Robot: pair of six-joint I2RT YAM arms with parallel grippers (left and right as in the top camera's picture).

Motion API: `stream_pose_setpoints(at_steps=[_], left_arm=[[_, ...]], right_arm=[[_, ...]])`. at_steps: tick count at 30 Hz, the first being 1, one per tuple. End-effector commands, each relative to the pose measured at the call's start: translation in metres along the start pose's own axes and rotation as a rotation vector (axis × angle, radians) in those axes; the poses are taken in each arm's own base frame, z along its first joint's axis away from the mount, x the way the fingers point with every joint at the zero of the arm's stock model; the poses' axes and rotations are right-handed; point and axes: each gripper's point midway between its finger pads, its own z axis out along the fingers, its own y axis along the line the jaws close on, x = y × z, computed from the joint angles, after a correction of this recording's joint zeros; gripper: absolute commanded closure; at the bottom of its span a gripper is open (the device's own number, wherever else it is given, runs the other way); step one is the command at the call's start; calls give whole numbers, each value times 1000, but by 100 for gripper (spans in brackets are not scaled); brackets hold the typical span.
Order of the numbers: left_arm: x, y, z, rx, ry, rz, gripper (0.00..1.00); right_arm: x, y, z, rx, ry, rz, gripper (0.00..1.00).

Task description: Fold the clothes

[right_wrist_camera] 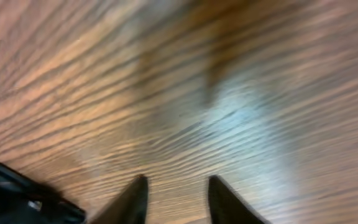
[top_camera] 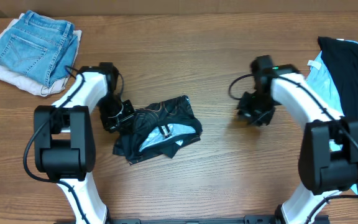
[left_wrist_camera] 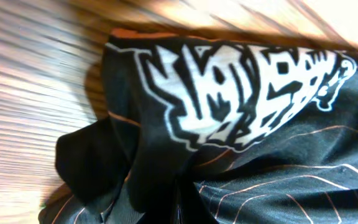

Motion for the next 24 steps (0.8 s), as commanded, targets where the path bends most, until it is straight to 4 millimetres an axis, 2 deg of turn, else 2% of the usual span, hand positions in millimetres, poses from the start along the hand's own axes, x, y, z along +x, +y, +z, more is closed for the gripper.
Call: stream_pose_setpoints(at_steps=[1, 3, 5, 7, 8, 9, 10, 12, 19, 24], left_arm=[[-6, 16, -3, -39, -27, 13, 94], [-7, 16, -4, -38, -29, 22, 89], [-8, 15, -4, -36, -36, 57, 75], [-12, 16, -4, -42, -50, 72, 60], [-14, 17, -4, -50, -60, 73, 34], [-17, 18, -5, -59, -72, 75, 13], [-18, 19, -5, -64, -79, 75, 6], [-21, 20, -5, -72, -90, 76, 0], [-32, 31, -8, -143, -145, 73, 0], [-35, 32, -8, -153, -161, 75, 0]], right_arm=[[-3, -3, -12, -75, 11, -20, 51], [-10, -10, -14, -81, 3, 8, 34], [-18, -16, -16, -91, -10, 34, 15], [-27, -23, -18, -101, -27, 55, 3], [-30, -27, -19, -104, -34, 68, 1], [-34, -31, -20, -108, -39, 84, 0], [-37, -34, -21, -111, -43, 96, 0], [-42, -42, -23, -115, -49, 124, 0], [-61, -77, -27, -52, -106, 200, 0], [-61, -84, -28, -50, -100, 219, 0]])
